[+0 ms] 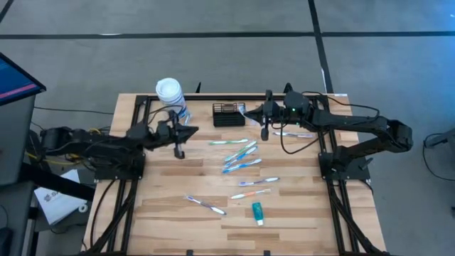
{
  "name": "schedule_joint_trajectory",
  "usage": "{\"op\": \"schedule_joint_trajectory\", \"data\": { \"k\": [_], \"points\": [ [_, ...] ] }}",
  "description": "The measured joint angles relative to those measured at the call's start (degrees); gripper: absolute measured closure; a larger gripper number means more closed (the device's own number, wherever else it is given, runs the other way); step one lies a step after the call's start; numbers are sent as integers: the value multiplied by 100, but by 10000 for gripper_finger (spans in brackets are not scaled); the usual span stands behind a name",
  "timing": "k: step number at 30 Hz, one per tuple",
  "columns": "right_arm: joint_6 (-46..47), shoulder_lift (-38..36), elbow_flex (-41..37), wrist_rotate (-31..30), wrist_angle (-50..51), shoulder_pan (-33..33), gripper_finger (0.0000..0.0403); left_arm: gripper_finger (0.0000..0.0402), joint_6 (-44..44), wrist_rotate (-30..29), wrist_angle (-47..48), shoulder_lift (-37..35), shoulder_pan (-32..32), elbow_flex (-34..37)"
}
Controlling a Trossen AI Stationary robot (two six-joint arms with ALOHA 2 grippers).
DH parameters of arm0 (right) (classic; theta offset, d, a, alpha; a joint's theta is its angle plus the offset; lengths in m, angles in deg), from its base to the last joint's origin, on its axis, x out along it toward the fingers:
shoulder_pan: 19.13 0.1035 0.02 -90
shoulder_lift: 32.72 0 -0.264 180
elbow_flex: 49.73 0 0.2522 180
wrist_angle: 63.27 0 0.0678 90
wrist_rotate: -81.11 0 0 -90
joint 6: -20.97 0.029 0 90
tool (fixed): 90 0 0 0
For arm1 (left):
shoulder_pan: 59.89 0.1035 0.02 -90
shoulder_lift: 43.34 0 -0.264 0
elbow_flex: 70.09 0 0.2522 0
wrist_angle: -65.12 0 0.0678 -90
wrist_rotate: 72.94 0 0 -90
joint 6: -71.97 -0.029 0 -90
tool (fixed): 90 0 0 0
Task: Pick & Place toothbrushing station
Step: Put the blue toothbrush into the black wire organizer
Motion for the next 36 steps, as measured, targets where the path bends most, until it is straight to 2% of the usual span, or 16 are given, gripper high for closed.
{"op": "schedule_joint_trajectory", "data": {
  "k": [11, 18, 28, 36],
  "points": [
    [1, 0, 0, 0, -25, 24, 403, 401, 5, 558, 3, 1651, 482, -1514],
    [-2, 0, 0, 0, -41, 27, 403, 401, 22, 574, 4, 2392, 601, -2161],
    [-15, 0, 0, 0, -162, 24, 403, 397, 22, 581, 2, 3099, 599, -2762],
    [-11, 0, 0, 0, -161, 24, 403, 349, 91, 583, -59, 3231, 588, -2865]
  ]
}}
